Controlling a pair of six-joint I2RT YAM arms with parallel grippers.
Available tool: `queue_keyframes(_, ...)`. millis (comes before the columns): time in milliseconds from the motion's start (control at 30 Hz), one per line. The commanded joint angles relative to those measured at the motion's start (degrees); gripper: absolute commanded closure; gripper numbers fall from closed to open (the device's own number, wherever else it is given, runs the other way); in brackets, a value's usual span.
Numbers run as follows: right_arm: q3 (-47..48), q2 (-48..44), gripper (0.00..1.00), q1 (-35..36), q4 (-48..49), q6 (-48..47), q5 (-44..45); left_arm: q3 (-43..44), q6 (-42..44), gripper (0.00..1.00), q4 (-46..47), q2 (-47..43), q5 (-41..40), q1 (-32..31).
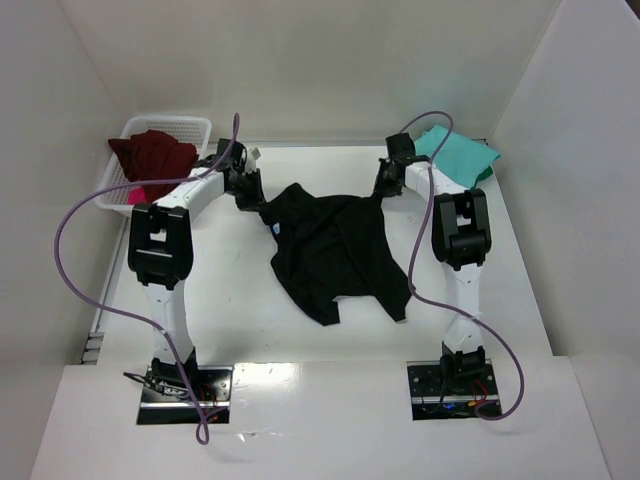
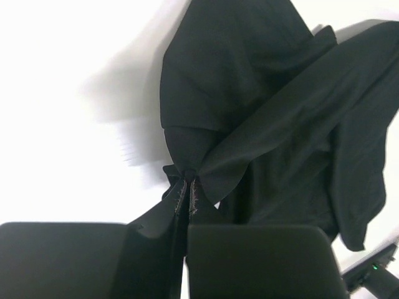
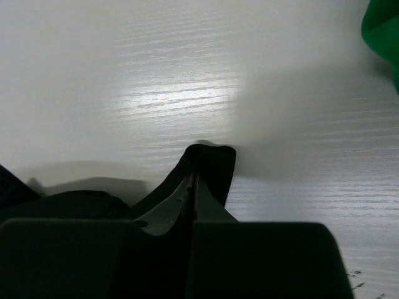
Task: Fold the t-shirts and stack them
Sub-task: Flatten out the tshirt
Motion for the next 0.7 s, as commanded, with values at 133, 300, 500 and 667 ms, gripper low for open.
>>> queue_keyframes(133,0.0,-9.9,1.0,-5.1,0.3,-1.4,4.2,7.4,6.0,1.0,-4.3,-1.3,-6.8,2.5)
queue_keyframes(300,-1.2,-14.1,1.0,-8.8,0.8,-2.5,5.4,10.2,8.3,1.0,-5.4,-2.3,-11.2,3.0)
queue_keyframes(500,-3.0,-17.7,1.0,-10.3,0.8,-3.6,8.6,16.3,9.7,1.0,-8.1,-1.8,-20.5,3.6)
queue_keyframes(667,-5.8,-20.2,1.0,-12.2,2.0,-2.8,11.6,19.6,10.8,1.0,-8.8,-1.5,-26.4,3.6)
